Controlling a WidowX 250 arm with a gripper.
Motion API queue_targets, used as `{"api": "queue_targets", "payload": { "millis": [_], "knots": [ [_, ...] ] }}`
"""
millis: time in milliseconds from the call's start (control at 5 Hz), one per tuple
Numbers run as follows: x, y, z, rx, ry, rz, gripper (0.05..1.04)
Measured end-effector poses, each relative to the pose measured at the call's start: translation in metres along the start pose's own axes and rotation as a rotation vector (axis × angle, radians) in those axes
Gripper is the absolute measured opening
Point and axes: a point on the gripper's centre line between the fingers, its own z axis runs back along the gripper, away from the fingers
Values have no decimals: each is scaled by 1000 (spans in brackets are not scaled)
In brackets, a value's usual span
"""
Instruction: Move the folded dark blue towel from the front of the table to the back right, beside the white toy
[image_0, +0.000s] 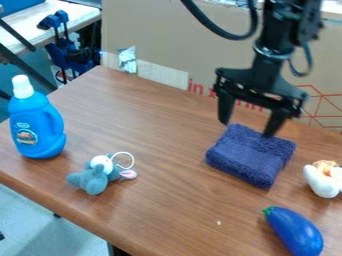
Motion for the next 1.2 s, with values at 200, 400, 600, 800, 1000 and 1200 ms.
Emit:
{"api": "queue_targets", "payload": {
  "millis": [200,400,600,800,1000,1200],
  "knots": [
    [-34,4,-2,57,65,-22,1000],
    [-48,16,2,33,51,-7,1000],
    [-47,17,3,32,48,-3,1000],
    [-48,15,3,29,47,-8,1000],
    [-48,16,3,29,47,-5,1000],
    [-47,17,3,31,47,-4,1000]
  ]
}}
